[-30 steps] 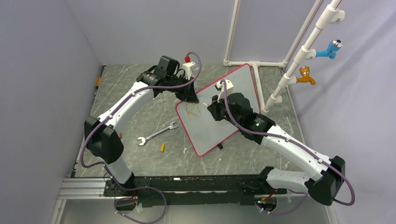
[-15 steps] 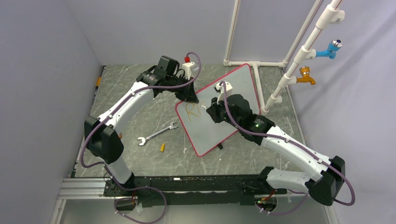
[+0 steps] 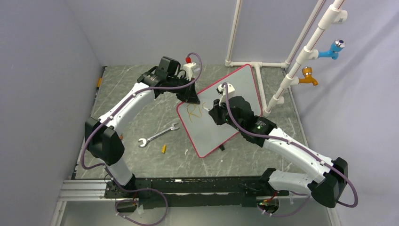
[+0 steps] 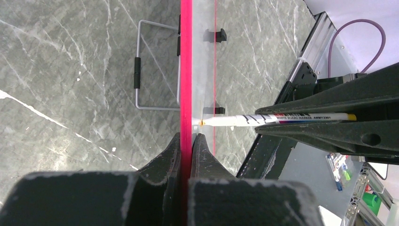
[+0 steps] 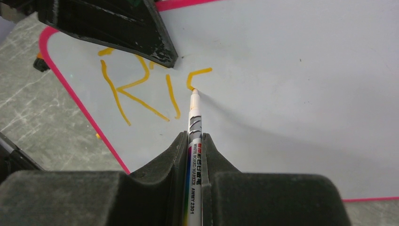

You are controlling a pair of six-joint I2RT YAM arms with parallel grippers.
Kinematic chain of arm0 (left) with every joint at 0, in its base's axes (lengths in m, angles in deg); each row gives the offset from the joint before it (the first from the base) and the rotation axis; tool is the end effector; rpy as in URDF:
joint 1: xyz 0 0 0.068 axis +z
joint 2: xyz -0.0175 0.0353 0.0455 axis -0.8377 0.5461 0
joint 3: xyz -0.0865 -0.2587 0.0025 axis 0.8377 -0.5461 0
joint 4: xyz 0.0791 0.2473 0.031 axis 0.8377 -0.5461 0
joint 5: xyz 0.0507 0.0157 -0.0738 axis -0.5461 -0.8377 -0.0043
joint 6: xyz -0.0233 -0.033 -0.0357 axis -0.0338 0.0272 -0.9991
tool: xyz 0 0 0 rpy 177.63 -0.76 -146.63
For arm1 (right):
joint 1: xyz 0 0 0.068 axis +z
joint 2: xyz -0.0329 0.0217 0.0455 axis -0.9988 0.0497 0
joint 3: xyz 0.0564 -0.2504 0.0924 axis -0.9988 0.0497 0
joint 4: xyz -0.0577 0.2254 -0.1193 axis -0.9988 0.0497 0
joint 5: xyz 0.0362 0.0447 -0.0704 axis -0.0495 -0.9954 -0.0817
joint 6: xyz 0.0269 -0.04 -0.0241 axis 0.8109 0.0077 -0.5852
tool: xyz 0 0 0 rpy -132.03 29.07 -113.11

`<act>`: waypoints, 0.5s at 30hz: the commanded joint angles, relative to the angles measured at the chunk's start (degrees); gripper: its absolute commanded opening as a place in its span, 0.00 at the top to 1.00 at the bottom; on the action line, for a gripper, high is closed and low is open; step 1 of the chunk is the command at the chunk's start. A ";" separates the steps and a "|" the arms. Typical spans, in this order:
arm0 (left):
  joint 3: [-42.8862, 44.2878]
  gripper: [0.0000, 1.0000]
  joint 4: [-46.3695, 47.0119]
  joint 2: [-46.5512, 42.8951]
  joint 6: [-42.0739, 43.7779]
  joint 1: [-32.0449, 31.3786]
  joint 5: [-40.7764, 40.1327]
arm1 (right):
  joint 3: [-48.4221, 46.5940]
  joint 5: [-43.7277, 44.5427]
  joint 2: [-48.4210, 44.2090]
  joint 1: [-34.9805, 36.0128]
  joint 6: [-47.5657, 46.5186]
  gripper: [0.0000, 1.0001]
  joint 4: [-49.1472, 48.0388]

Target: Write a sentence on the whiteboard

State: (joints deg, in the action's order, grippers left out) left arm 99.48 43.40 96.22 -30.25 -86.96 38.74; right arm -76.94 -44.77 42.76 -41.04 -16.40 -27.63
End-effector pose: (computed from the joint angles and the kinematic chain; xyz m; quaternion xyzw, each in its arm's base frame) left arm 0.3134 -0.2057 0.3507 0.2978 0.8287 -0.3902 0.2689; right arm 0.1790 0.1778 0.3320 -0.1835 0.8143 0.2179 0.5057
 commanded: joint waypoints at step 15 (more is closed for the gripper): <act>-0.68 1.00 2.45 -2.29 8.81 -0.02 -9.37 | 1.82 6.30 -0.32 -0.18 1.14 1.00 4.34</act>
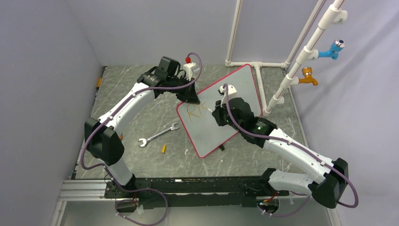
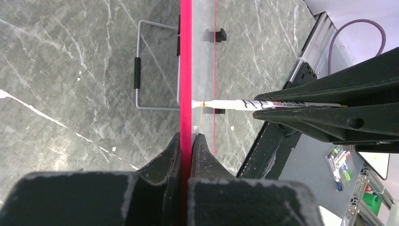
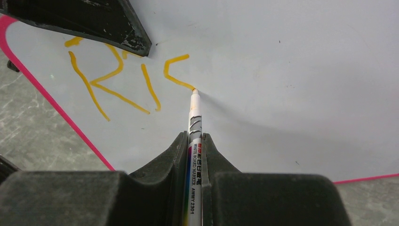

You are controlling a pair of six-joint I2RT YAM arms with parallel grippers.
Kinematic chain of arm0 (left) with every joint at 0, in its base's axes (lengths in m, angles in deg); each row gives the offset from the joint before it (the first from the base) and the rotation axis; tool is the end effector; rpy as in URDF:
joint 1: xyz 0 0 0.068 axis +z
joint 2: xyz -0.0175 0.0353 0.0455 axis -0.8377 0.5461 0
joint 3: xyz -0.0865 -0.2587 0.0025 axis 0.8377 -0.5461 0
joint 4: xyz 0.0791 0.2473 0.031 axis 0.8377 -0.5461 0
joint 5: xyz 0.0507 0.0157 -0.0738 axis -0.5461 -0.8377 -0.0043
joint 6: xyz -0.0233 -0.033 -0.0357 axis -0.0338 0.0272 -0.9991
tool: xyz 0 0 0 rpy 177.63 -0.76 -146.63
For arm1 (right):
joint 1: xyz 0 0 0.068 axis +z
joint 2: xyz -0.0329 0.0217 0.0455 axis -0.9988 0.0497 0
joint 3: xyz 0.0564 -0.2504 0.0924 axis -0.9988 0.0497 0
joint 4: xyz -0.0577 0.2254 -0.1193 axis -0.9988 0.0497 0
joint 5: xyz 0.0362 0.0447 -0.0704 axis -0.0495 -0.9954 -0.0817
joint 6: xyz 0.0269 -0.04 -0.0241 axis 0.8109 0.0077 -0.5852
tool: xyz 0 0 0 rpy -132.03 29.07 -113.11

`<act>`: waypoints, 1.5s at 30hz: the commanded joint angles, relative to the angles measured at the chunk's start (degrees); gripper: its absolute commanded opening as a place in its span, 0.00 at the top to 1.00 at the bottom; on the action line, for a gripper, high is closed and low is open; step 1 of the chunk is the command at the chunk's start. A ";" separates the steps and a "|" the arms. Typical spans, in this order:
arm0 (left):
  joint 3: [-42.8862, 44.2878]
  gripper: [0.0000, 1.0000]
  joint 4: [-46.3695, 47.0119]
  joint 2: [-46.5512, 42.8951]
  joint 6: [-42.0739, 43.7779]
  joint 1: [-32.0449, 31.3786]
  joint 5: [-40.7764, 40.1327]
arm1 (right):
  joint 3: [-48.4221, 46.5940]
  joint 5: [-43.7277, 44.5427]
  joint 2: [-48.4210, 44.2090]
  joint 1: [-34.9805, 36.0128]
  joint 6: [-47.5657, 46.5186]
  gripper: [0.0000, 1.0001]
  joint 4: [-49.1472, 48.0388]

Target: Write a sentence on the whiteboard

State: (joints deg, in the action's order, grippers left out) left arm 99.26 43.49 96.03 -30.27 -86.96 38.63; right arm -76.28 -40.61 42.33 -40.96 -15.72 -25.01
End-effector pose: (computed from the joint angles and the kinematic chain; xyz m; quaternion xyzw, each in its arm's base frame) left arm 0.3127 -0.2053 0.3507 0.2975 0.8289 -0.3896 0.2697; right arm 0.1775 0.1731 0.3254 -0.1652 0.8298 0.1823 0.5009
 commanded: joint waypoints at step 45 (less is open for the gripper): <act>-0.73 1.00 2.38 -2.09 8.92 0.01 -9.53 | -3.57 -4.02 -4.11 -0.29 -0.91 1.00 0.76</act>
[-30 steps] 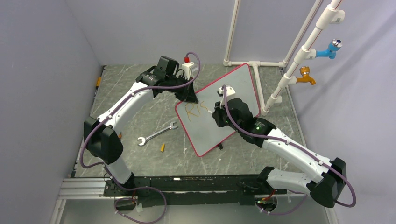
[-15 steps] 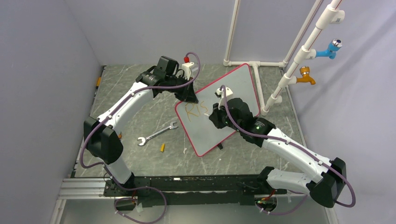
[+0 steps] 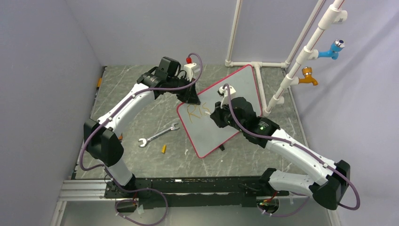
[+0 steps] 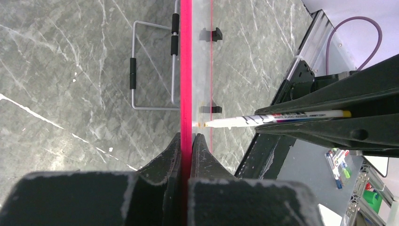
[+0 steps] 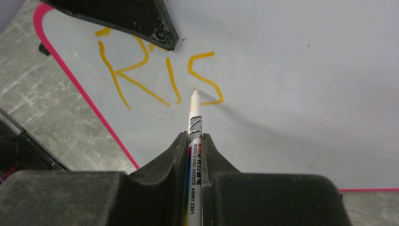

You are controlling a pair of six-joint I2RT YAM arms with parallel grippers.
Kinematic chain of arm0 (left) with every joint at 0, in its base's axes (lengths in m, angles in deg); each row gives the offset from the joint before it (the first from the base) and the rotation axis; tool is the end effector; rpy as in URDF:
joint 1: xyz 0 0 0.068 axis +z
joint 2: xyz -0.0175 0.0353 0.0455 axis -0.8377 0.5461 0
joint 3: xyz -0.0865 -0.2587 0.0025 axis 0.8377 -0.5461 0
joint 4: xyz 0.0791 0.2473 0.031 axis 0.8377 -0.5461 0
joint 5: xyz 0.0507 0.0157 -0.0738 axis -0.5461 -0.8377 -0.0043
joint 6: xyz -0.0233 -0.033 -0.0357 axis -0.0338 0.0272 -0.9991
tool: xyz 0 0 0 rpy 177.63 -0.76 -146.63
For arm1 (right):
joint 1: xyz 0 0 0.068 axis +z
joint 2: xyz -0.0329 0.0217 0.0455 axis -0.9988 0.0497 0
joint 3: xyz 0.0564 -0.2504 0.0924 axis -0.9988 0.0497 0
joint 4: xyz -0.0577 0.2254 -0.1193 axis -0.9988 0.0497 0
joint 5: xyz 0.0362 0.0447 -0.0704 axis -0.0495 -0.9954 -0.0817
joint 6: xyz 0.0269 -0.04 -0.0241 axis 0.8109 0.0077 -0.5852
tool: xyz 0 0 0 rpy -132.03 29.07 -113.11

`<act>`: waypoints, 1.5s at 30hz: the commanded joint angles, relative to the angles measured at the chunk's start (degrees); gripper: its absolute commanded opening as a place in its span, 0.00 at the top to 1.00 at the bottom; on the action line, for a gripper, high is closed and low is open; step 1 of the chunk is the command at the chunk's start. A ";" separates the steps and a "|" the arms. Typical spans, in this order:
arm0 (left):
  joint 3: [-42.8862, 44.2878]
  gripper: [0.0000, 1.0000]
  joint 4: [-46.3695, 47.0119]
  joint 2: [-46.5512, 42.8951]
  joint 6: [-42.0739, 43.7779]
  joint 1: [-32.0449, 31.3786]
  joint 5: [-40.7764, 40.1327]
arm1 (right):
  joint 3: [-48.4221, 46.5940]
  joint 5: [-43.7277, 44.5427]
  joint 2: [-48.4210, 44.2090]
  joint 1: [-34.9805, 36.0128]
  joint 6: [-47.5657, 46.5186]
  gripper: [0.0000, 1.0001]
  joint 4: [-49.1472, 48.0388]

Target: Write a sentence on the whiteboard

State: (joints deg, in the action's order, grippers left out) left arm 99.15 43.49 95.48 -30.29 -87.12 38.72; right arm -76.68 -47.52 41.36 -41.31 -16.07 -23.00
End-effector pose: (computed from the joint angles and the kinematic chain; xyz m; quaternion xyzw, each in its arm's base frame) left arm 0.3101 -0.2050 0.3535 0.2995 0.8266 -0.3912 0.2721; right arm 0.1724 0.1717 0.3279 -0.1980 0.8284 0.2221 0.4745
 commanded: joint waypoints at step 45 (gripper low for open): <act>-0.71 1.00 2.36 -1.11 9.13 0.18 -9.44 | -0.16 5.37 -1.11 -4.26 -0.45 1.00 -4.51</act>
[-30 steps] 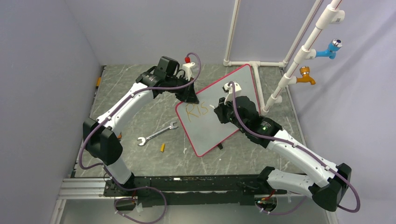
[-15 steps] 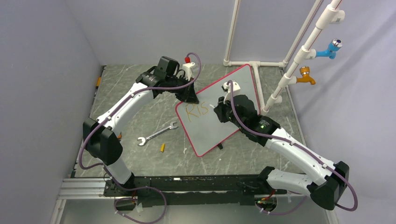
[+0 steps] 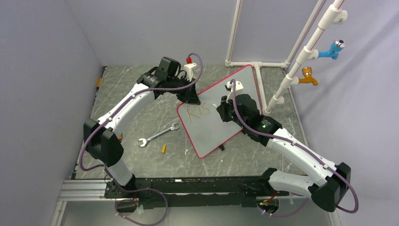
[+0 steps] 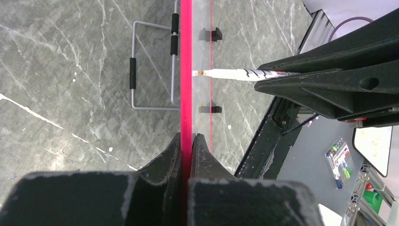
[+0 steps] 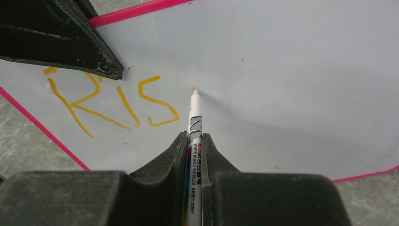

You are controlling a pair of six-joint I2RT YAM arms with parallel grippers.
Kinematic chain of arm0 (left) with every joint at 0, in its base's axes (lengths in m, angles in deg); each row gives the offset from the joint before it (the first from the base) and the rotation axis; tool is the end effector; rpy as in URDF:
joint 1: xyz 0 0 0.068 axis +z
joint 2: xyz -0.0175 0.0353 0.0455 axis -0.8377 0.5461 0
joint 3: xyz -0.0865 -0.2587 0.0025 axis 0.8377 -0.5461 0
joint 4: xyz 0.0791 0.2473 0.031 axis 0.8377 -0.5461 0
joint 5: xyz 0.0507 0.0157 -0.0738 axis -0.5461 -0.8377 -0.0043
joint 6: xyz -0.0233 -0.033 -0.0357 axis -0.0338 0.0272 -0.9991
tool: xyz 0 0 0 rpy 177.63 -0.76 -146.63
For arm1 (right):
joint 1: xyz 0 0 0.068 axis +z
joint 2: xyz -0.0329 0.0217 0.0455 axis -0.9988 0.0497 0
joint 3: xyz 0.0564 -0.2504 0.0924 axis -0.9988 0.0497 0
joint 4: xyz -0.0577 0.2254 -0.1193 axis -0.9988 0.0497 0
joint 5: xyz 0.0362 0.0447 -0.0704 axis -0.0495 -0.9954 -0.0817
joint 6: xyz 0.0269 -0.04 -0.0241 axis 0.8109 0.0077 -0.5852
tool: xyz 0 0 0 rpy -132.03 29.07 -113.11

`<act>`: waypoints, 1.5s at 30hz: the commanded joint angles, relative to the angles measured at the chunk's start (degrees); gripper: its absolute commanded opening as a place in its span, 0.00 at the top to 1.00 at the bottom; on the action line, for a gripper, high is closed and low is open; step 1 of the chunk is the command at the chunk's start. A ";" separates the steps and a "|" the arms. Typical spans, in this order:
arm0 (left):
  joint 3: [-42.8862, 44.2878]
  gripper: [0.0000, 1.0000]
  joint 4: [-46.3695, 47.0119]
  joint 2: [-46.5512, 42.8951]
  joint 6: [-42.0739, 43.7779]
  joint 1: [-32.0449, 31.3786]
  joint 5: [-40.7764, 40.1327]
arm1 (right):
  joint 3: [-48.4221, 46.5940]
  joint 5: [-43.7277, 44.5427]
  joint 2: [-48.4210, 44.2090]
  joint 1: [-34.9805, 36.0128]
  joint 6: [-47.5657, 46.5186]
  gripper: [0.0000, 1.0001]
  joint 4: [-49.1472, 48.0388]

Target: Write a sentence on the whiteboard

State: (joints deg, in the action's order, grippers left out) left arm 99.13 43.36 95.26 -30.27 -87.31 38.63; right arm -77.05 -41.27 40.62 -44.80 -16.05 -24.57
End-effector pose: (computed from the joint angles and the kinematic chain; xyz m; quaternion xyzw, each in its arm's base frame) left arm 0.3085 -0.2054 0.3546 0.3009 0.8260 -0.3911 0.2724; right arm 0.1836 0.1567 0.3360 -0.1389 0.8255 0.1765 0.5177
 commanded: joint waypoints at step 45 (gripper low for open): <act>-0.60 1.00 2.37 -0.67 9.09 0.33 -9.06 | -2.04 -9.24 3.29 -2.35 0.02 1.00 -5.03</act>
State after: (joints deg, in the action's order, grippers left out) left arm 98.83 43.34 95.26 -30.25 -87.07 38.61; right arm -79.63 -47.63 43.20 -47.21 -17.05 -26.26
